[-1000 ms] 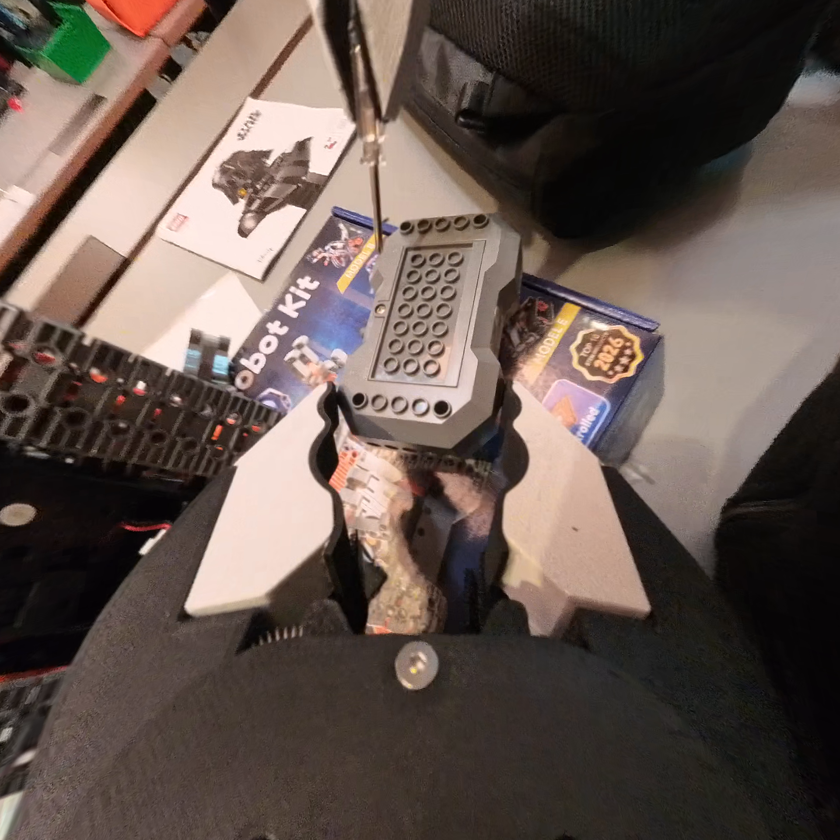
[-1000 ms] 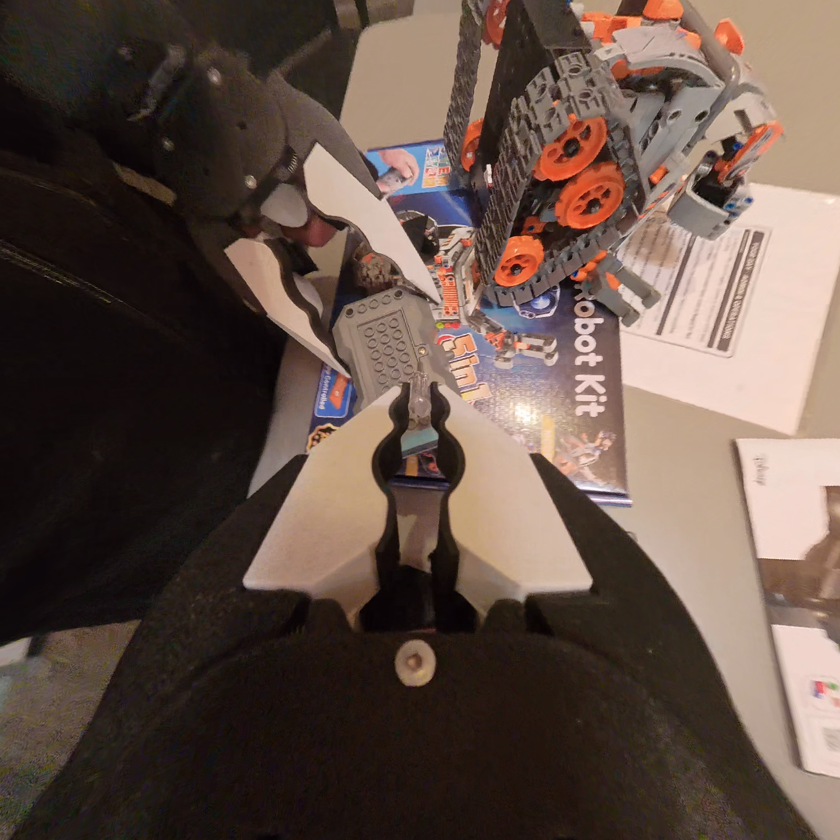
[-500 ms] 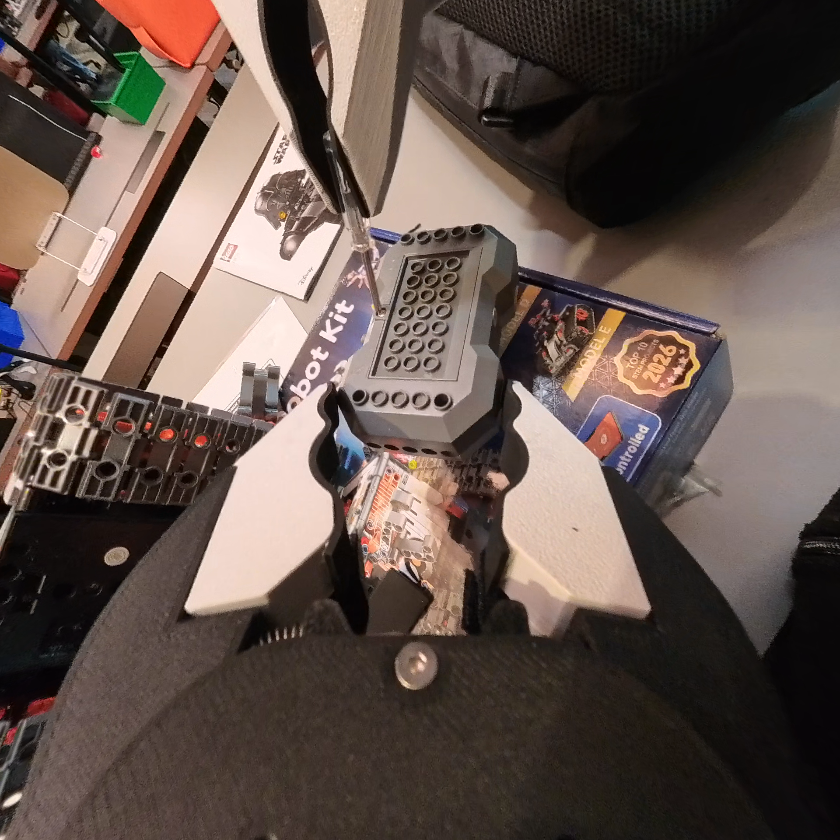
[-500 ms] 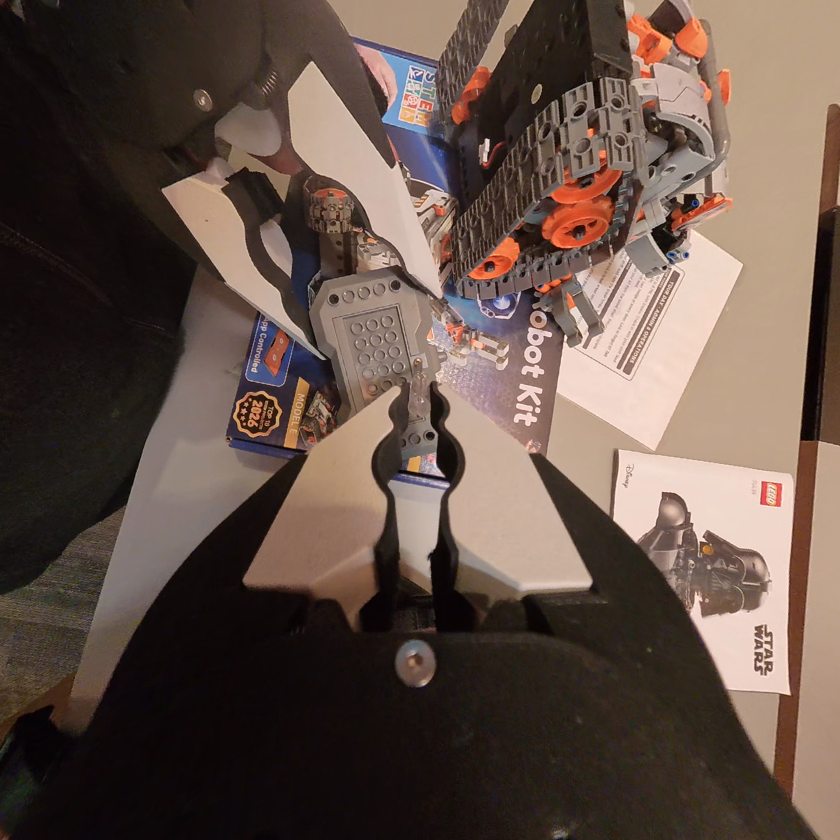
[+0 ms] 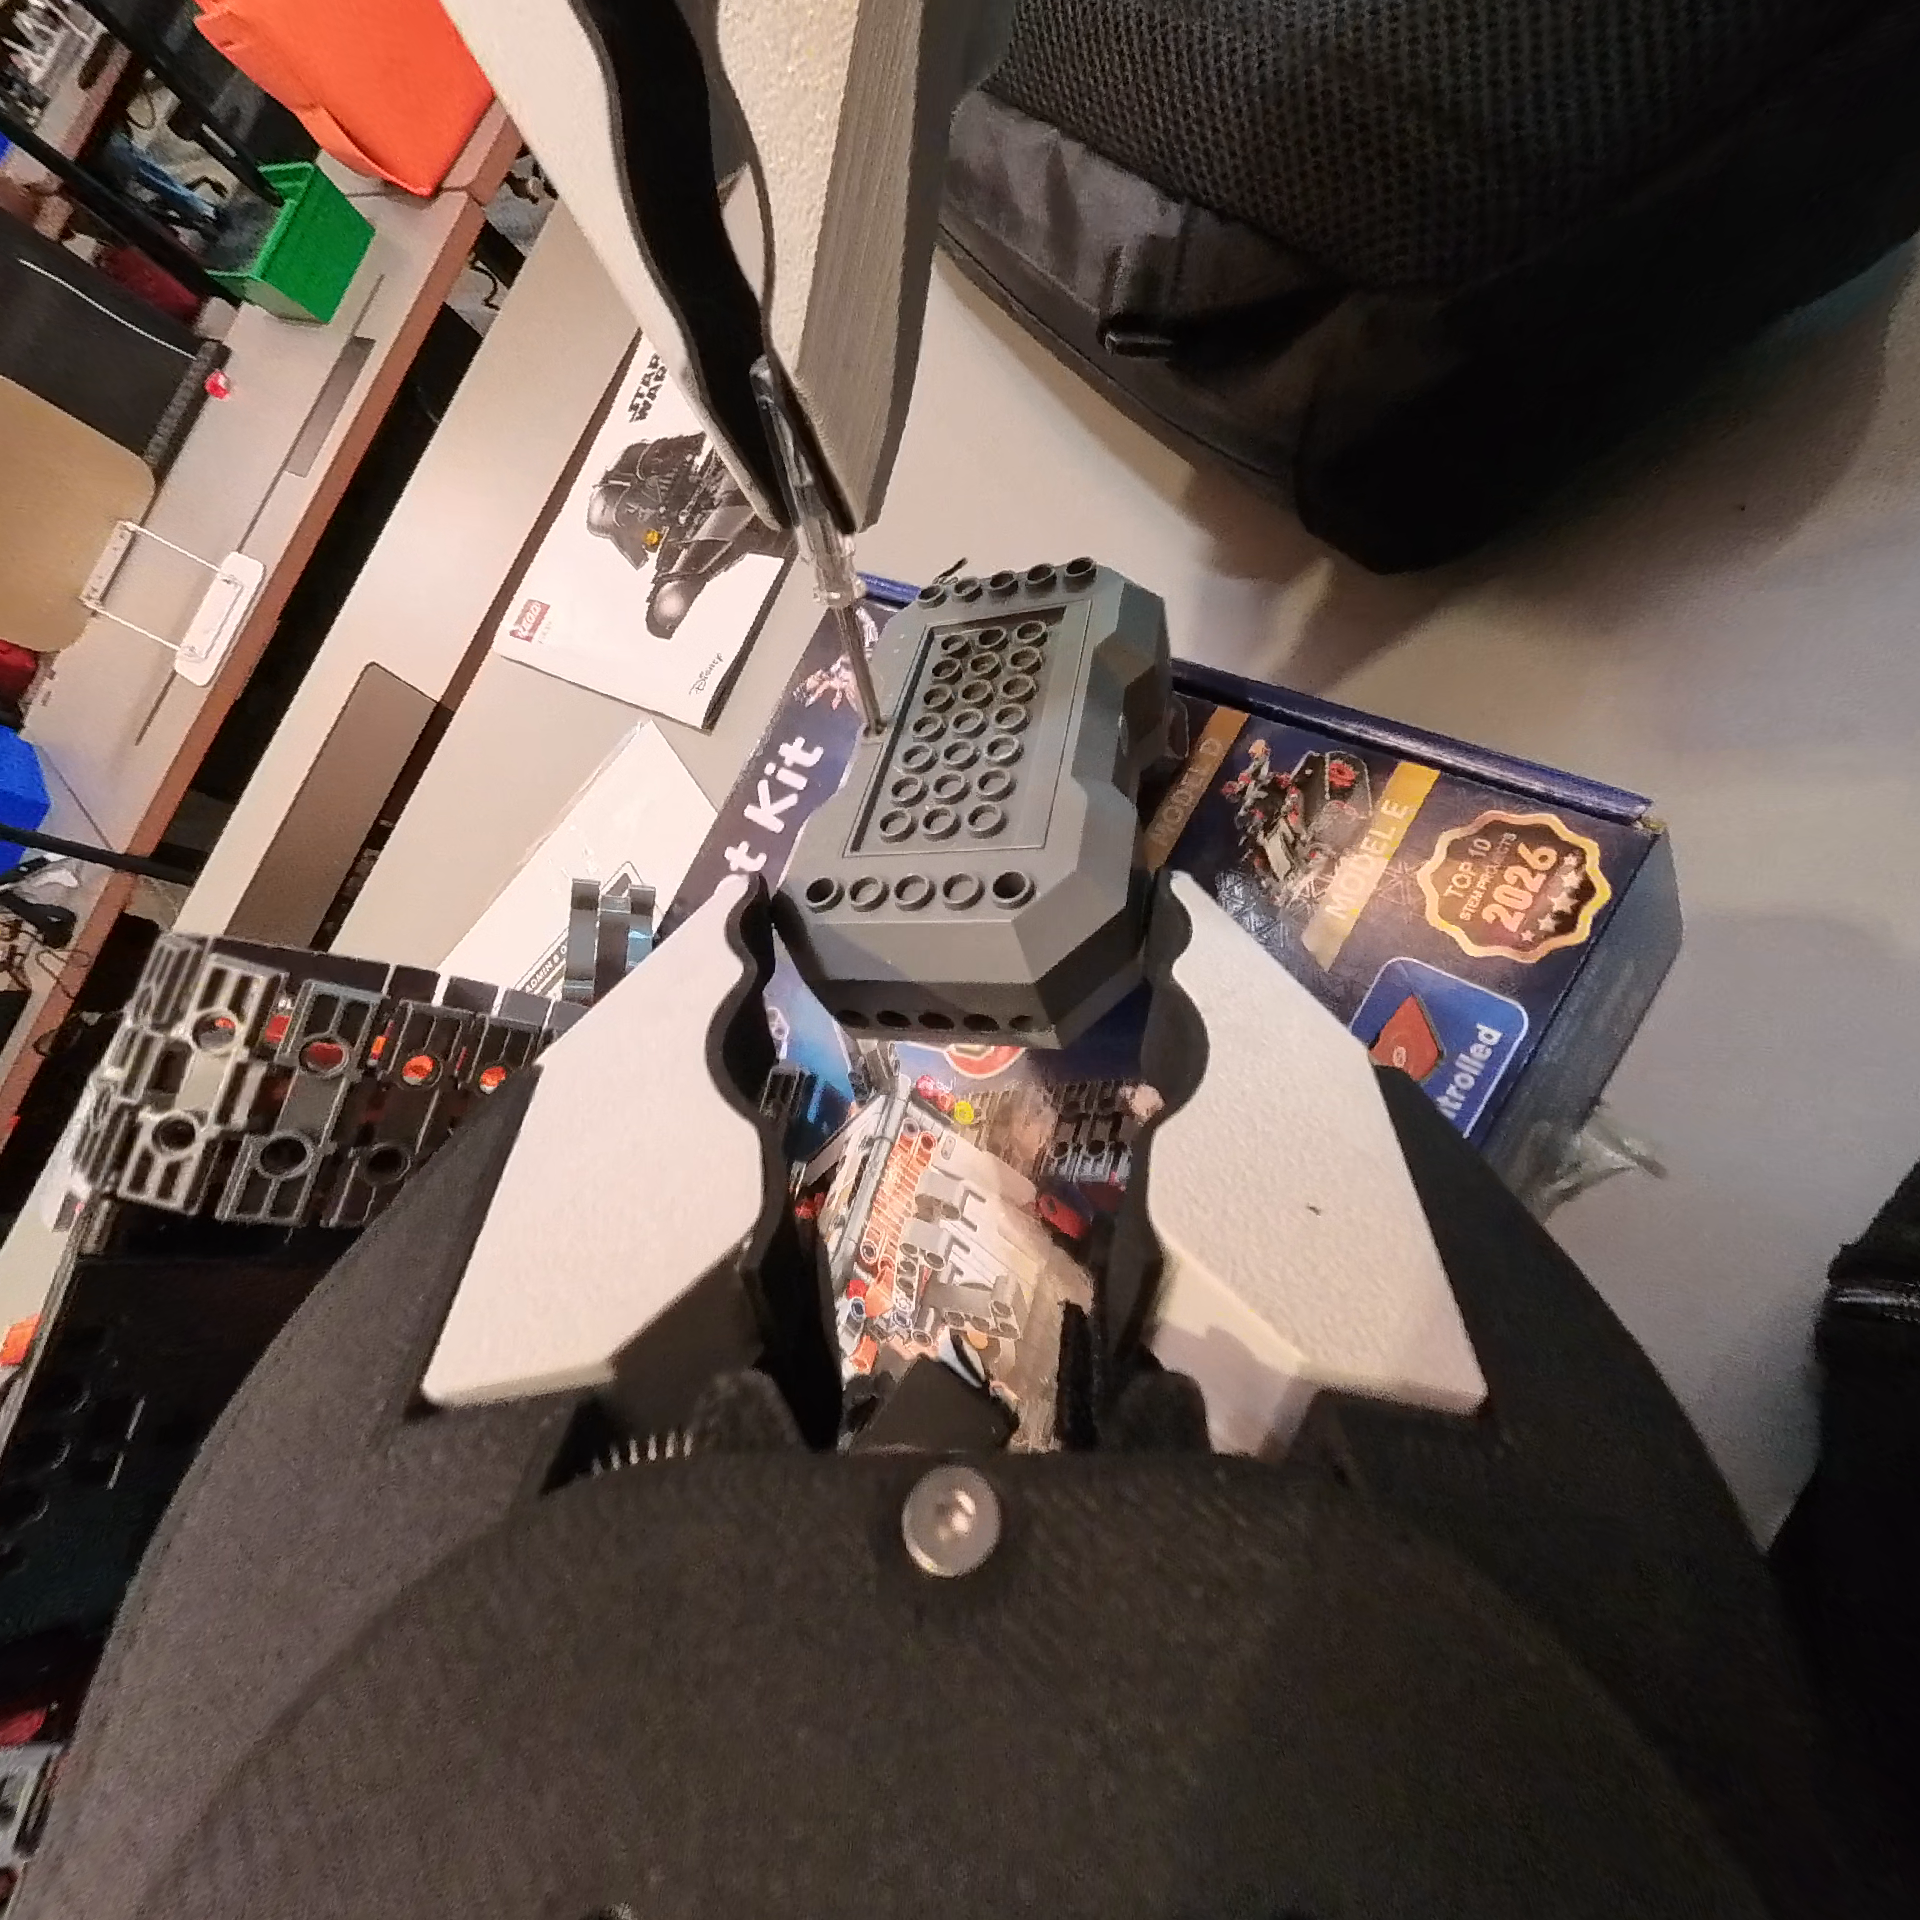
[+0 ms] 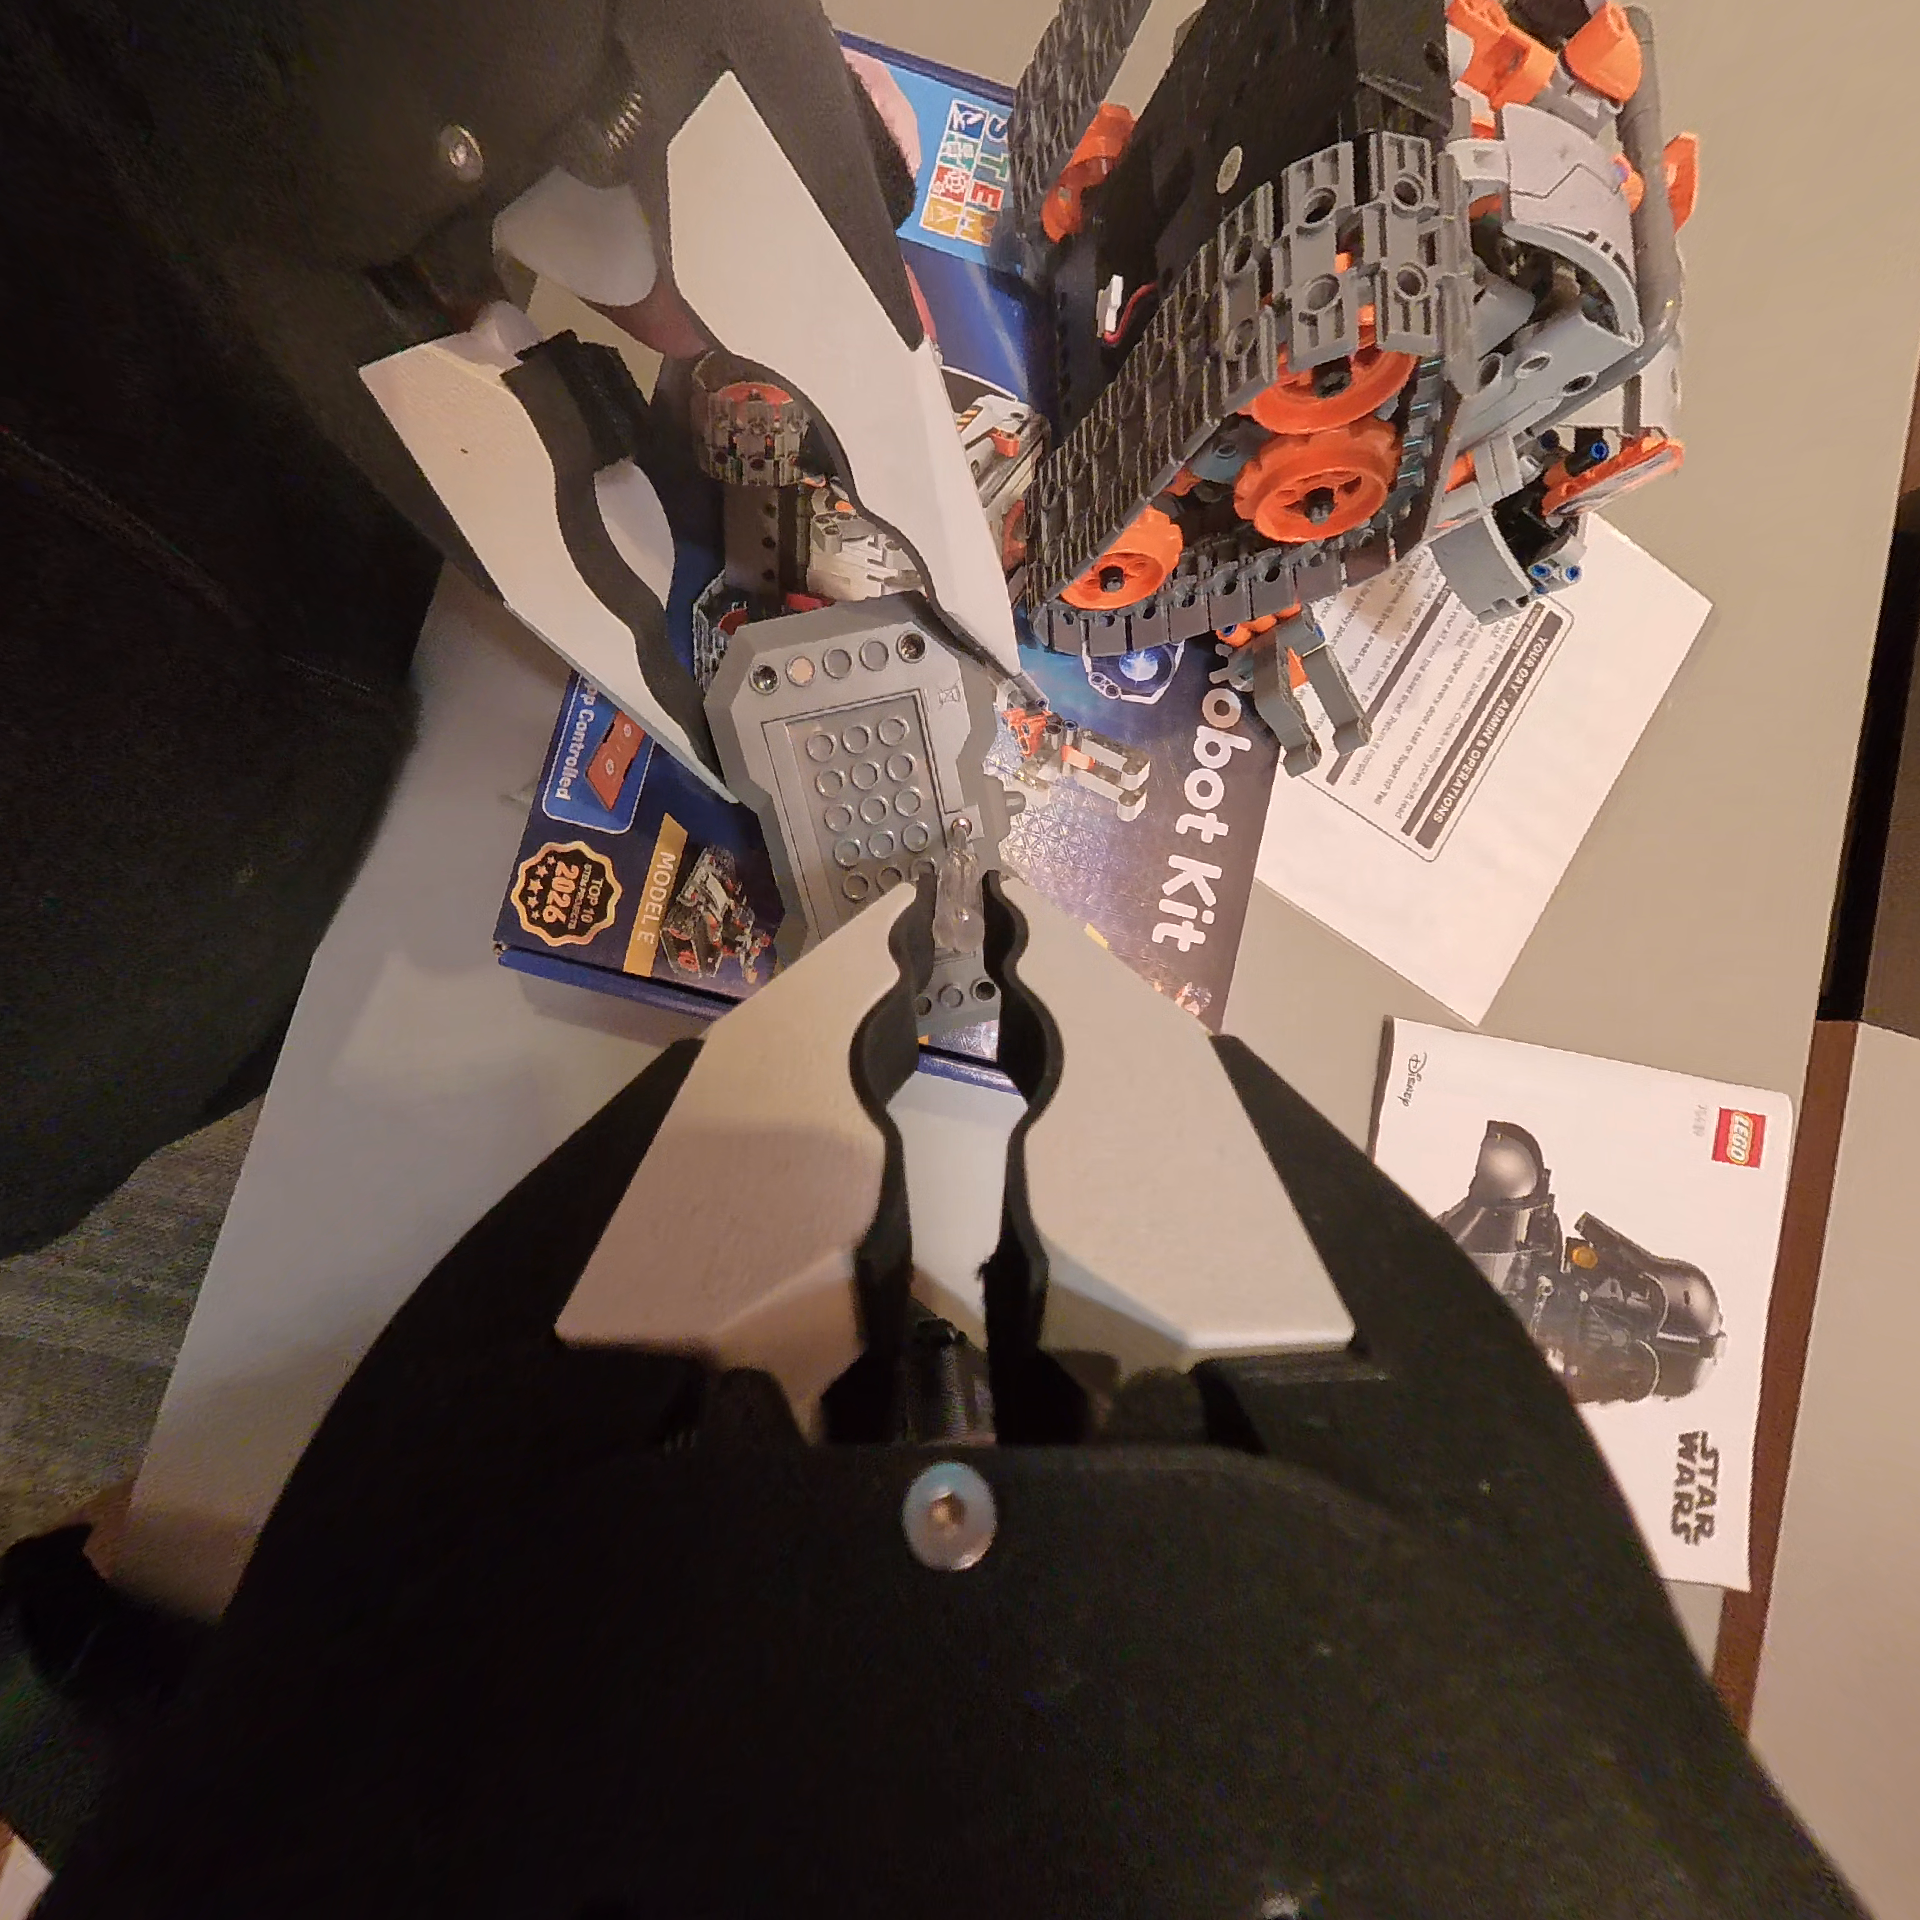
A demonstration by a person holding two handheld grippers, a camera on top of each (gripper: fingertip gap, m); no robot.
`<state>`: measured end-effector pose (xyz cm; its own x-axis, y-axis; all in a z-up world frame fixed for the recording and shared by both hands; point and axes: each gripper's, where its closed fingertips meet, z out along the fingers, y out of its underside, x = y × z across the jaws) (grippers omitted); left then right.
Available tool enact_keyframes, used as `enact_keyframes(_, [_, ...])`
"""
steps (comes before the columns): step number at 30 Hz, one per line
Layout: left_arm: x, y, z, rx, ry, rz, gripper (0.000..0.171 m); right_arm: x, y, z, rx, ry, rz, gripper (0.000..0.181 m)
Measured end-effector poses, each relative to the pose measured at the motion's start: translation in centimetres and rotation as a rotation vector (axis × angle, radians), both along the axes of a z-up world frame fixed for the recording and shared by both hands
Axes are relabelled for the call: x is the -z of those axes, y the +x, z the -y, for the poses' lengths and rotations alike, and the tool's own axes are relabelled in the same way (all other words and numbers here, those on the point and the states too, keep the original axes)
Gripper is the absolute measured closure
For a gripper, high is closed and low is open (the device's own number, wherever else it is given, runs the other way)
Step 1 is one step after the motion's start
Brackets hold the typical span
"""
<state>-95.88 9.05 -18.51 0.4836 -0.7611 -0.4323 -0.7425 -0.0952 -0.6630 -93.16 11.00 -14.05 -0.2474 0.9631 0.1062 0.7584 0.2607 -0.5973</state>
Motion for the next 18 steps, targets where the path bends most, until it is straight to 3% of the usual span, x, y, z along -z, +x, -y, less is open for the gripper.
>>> enact_keyframes(10, [0.0,0.14,-0.16,0.001,0.009,-0.002,0.103,-0.08,-0.19,-0.33,-0.207,0.036,0.066,0.176])
enact_keyframes(18, [-0.14,0.27,-0.23,-0.012,0.054,-0.036,0.103,-0.09,0.0,-0.59,0.091,-0.175,0.036,0.176])
